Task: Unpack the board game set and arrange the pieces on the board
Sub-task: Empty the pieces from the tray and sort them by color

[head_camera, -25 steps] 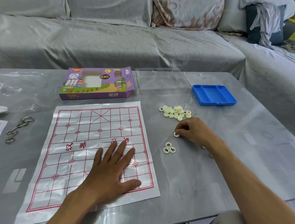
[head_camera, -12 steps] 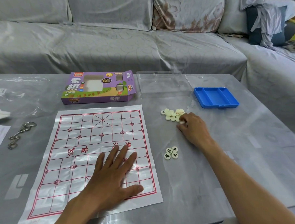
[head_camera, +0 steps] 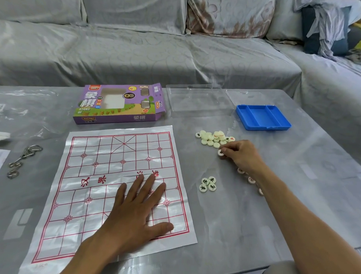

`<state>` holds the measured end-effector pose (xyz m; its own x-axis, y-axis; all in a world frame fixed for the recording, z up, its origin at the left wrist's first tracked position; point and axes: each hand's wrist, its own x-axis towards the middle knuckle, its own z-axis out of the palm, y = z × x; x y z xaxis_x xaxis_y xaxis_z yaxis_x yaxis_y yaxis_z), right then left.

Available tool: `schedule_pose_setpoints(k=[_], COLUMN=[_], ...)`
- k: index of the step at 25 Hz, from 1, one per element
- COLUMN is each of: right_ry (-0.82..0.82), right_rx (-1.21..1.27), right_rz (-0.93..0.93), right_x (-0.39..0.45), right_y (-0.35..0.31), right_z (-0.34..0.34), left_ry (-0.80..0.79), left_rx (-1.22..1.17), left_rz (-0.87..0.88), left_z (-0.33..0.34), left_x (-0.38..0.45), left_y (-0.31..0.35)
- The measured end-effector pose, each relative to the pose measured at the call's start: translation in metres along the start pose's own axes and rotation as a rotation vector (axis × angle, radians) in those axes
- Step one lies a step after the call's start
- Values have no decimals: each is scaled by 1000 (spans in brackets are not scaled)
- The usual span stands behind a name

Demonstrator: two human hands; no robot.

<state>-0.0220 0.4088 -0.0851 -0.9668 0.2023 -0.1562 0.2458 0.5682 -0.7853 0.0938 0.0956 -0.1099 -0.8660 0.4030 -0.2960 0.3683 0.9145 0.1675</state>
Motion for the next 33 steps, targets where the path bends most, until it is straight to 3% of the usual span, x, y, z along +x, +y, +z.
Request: schedule_pose_setpoints(k=[6,11,12,14,16,19,23,26,33], right_ry=[-49,-329,-269,59,243,124,154,122,-14], right_rx=[-192,-311,-271,-208,-319,-550,-561,-743,-598], right_rz=[-118,-209,-243,-243,-197,-264,-281,-292,-299], right_x=[-5,-16,-15,-5,3,9,17,20,15], right_y=[-1,-13,-14,-10,-3,4,-4,-5,-1], right_z=[-1,12,15,12,8,22,28,24,12], left_ry=[-5,-9,-10,-14,-15,-14,-22,-31,-26], left_rx=[2,-5,-3,-8,-6,-15,-19,-3,-1], left_rz=[1,1,1,-1,-2,-4,-3,-7,-13], left_z=[0,0,-1,-1,-2,-3,-3,-3,-3], left_x=[1,1,1,0,-1,-1,-1,-1,-1], left_y=[-1,0,0,0,1,2,2,2,3])
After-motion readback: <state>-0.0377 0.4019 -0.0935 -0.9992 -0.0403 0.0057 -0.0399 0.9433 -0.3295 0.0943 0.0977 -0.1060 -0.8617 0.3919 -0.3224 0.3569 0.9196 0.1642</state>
